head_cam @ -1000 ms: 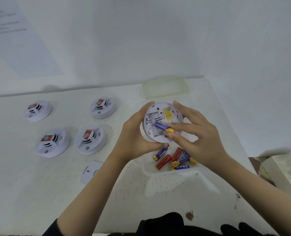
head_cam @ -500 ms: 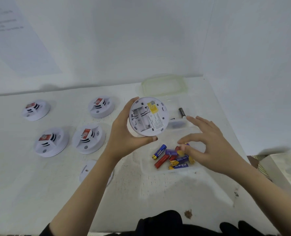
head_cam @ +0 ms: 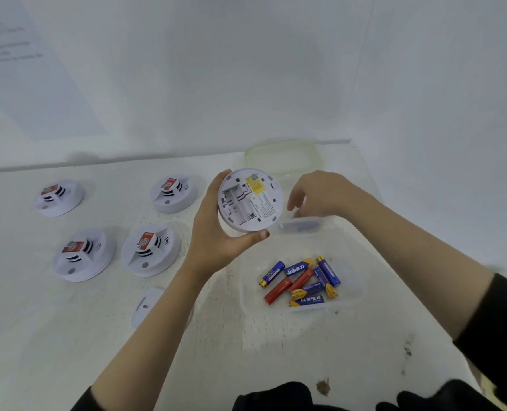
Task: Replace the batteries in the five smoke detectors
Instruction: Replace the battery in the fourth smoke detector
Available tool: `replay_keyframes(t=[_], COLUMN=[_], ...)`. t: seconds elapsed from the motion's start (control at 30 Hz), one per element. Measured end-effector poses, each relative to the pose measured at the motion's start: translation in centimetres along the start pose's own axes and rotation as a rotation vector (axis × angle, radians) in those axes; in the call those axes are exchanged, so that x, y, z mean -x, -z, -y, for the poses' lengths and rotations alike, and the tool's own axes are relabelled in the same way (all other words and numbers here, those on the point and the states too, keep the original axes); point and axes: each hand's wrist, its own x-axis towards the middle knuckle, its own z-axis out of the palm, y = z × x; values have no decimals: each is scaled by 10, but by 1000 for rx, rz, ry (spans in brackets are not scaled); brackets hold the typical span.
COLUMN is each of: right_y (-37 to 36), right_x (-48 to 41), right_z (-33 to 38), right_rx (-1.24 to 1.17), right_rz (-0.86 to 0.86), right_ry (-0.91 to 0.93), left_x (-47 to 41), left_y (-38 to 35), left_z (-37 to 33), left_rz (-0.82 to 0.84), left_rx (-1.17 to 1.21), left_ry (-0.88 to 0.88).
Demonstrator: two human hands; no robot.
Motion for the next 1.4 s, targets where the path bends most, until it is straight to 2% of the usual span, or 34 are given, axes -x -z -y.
replay_keyframes(t=[0.13,0.3,0.53,0.67,0.8,0.97,1.2,1.27,1.4], right_y=[-6,-4,7,13,9,-1,-5,-5,-1], right_x=[-13,-18,-1,12,24,30,30,32,35], right_z=[5,-4,-7,8,23,38,40,40,37], right_rx=[54,-276,-930,-1140,-1148,-928,-638,-699,-1099], right_rz=[49,59,-462,-553,-545,-634,-659,-657,-572], right_ry=[30,42,103,189,223,304,386,323,146], left_x=[-4,-11,-17,-21,-24,-22,-20,-20,-18], left_y=[3,9,8,5,0,-4,-6,-5,-5], left_z=[1,1,4,7,5,3,-1,-1,-4], left_rz=[-38,-72,-22,26,55,84,119,98,86], left_rx=[-24,-28,0,-2,17,41,79,80,51], left_ry=[-10,-13,-11,-48,-70,-73,-90,-93,-111])
